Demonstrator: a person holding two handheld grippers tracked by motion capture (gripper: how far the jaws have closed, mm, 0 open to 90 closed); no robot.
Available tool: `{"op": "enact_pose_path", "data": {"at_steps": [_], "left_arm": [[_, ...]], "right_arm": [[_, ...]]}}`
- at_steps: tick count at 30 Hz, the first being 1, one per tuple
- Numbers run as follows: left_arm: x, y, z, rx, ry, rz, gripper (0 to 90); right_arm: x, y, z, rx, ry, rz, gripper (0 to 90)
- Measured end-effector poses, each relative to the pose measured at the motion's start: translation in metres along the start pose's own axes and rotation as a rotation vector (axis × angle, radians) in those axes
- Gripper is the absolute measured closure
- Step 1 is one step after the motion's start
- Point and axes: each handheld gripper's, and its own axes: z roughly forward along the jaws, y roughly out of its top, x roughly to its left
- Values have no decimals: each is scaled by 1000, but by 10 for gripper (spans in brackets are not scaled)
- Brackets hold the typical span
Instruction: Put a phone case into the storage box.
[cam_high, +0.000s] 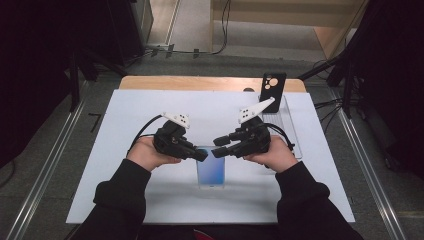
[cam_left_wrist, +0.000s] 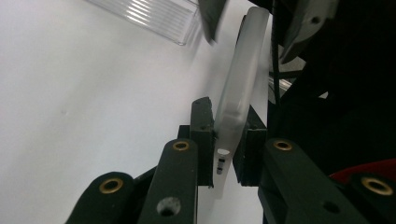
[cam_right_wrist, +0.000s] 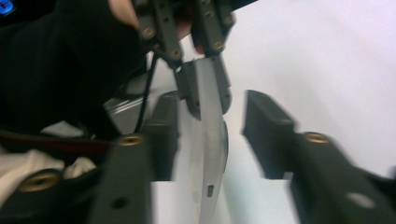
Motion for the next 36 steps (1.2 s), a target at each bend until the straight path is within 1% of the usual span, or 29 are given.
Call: {"op": "enact_pose_path", "data": {"at_steps": [1,3,6,7,9,11,14,16,17,18,19,20,23,24,26,27,28,32,34,36], "left_arm": [[0,0,-1,-3,1,-10,803],[1,1,-3,-1,12,-23,803],[1,2,-8,-5,35,-63,802],[1,2,-9,-7,41,-69,802],[1,2,-12,-14,60,-84,802],[2,2,-15,-15,78,-95,801],[2,3,-18,-24,97,-134,801],[3,3,-20,-29,113,-155,801],[4,3,-21,-28,121,-166,801],[4,3,-21,-33,130,-179,800],[5,3,-22,-35,142,-190,801],[5,3,-22,-37,154,-203,801],[6,4,-24,-34,176,-244,799],[6,4,-24,-41,183,-252,799],[7,4,-25,-45,194,-265,800],[7,4,-26,-48,206,-271,800],[6,4,-26,-54,214,-284,800],[6,5,-31,-81,250,-323,800],[5,6,-32,-94,269,-348,800],[4,6,-34,-99,284,-365,800]], "right_arm": [[0,1,-1,-9,-17,6,430],[0,1,-1,-29,-33,11,374],[0,1,-2,-41,-88,11,301],[0,1,-2,-47,-106,9,282],[0,1,-2,-57,-120,11,268],[-1,1,-2,-55,-127,11,216],[-1,0,-1,-60,-142,24,174],[-1,0,2,-53,-165,21,94],[-1,0,4,-48,-186,17,46],[-1,0,6,-42,-212,25,0],[-1,0,7,-29,-237,40,0],[-2,-1,9,-24,-244,50,0],[-2,-2,13,-18,-239,80,0],[-2,-2,14,-21,-251,82,0],[-1,-2,15,-33,-263,97,0],[-1,-3,17,-44,-266,109,0],[0,-3,18,-51,-276,115,0],[2,-4,24,-68,-337,142,0],[4,-4,26,-84,-364,156,0],[5,-5,29,-94,-378,167,0]]}}
